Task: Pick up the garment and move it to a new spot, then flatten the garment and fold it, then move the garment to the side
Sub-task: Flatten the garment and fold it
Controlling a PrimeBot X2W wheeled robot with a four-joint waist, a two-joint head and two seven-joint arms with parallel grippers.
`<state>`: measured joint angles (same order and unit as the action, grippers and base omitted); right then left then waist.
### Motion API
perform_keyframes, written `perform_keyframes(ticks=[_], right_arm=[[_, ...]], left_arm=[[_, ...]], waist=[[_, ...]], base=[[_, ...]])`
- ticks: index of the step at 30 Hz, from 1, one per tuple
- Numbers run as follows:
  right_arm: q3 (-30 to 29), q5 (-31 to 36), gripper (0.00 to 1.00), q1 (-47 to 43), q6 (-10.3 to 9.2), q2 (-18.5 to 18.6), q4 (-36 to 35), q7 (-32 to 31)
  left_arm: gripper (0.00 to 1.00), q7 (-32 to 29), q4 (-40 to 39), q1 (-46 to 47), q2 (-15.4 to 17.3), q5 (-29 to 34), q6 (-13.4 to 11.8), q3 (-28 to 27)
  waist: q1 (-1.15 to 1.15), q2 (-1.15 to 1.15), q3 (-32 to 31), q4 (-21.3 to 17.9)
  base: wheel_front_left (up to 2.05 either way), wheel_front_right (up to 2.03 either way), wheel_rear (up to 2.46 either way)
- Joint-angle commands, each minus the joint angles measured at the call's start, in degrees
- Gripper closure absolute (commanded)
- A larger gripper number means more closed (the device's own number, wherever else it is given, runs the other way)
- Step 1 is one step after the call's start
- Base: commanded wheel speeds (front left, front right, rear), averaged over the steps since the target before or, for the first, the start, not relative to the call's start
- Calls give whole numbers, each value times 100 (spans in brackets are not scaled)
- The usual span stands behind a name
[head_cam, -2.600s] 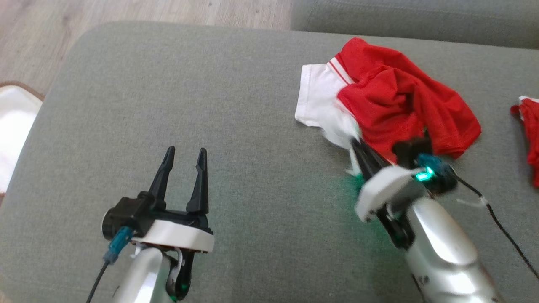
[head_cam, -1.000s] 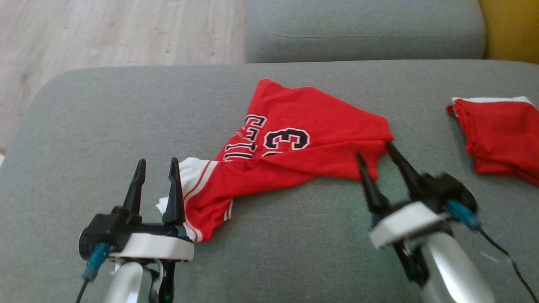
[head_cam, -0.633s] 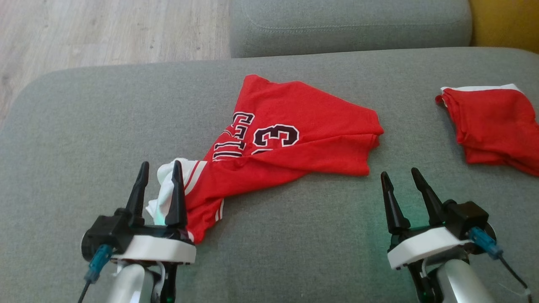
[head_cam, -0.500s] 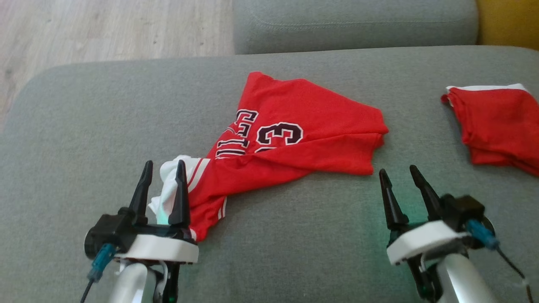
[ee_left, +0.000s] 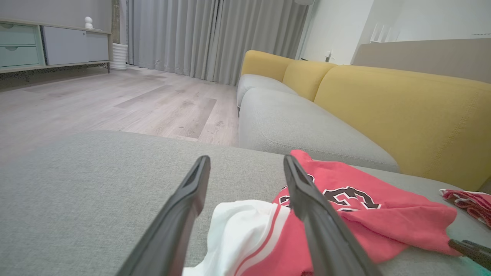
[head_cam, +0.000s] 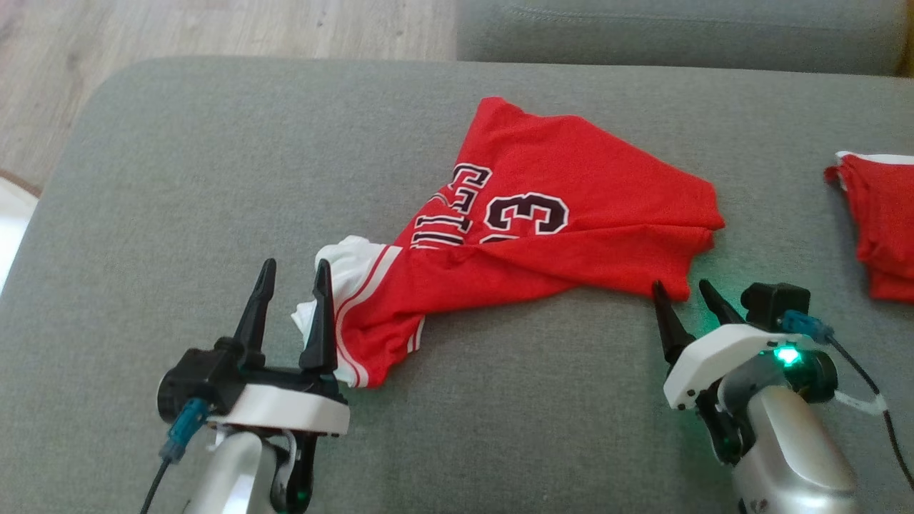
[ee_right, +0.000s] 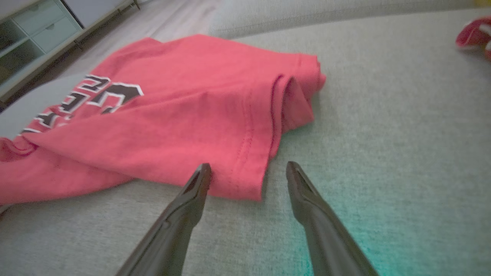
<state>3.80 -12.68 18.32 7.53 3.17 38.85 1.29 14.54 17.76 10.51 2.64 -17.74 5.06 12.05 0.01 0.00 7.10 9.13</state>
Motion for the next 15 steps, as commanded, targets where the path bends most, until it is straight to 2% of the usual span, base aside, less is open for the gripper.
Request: perform_keyframes(ticks=[1, 4, 8, 9, 10, 15], right_arm=[[88, -2, 0, 255, -4, -29, -39, -21], [91, -69, 0, 436, -4, -29, 381, -92], [379, -365, 0, 634, -4, -29, 810, -123], [455, -423, 42, 681, -4, -29, 886, -109], [525, -485, 100, 726, -4, -29, 938, -60], [582, -472, 100, 926, -4, -29, 1172, 276]], left_arm=[[0, 46, -164, 316, 24, -16, -14, -131], [0, 46, -168, 347, 24, -35, -20, -97], [0, 46, -165, 368, 24, -41, -32, -67], [0, 46, -165, 373, 24, -39, -36, -71], [0, 46, -162, 379, 24, -35, -40, -75], [0, 46, -146, 373, 24, 10, -51, -148]], waist=[[-1, 0, 61, 66], [-1, 0, 117, 123], [-1, 0, 158, 145], [-1, 0, 165, 137], [-1, 0, 168, 129], [-1, 0, 121, 0]], base=[[0, 0, 0], [0, 0, 0], [0, 0, 0], [0, 0, 0], [0, 0, 0], [0, 0, 0]])
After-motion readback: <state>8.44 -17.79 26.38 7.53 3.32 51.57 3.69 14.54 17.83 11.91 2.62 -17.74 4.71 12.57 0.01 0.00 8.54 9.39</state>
